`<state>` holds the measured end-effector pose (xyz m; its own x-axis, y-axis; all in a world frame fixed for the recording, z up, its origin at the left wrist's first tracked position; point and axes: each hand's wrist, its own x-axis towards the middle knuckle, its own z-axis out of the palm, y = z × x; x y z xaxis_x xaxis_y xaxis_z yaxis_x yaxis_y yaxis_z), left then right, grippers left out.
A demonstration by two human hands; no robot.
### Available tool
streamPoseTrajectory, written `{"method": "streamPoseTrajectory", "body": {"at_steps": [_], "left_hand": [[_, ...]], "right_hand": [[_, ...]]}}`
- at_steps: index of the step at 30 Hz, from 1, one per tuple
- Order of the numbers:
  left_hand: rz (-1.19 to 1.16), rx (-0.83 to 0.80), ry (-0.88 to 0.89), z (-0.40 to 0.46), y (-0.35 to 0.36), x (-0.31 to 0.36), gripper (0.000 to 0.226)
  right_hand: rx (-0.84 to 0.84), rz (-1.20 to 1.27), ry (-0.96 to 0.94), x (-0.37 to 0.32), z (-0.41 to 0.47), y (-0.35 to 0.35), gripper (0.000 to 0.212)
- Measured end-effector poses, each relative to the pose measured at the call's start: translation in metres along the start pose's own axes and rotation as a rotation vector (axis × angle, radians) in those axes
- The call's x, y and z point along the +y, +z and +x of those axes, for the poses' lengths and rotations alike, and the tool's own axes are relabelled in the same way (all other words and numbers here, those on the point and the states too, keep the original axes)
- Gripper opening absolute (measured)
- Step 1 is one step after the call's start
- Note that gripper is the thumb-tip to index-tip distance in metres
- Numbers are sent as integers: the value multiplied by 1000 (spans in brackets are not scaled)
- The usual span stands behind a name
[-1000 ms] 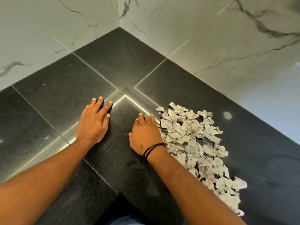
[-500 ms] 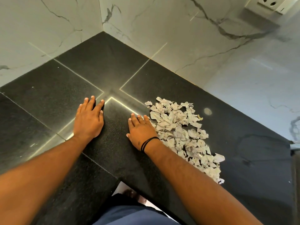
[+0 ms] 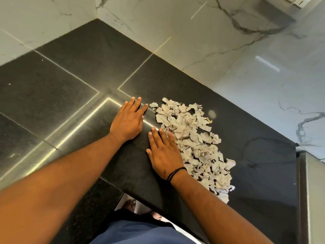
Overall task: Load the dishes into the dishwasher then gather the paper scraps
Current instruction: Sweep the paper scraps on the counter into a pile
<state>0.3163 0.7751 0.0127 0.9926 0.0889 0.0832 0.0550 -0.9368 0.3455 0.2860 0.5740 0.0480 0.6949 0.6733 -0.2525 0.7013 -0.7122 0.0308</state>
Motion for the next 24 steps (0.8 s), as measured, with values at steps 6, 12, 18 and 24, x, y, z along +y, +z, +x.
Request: {"method": "streamPoseTrajectory", "body": {"at_steps": [6,12,18,24], "left_hand": [[-8,48,-30,-1,1,4,58],[-5,42,-71,-1,1,4,58],[20,46,-68,0,1,4,59],[47,38,-72,1,4,3,60]], "right_hand": [[184,-35,-2,2,30,-27,60],[53,-77,37,8,101,-32,57],[-3,9,113,36,74,-19,60],[39,14,139,43,65,-28,57]]}}
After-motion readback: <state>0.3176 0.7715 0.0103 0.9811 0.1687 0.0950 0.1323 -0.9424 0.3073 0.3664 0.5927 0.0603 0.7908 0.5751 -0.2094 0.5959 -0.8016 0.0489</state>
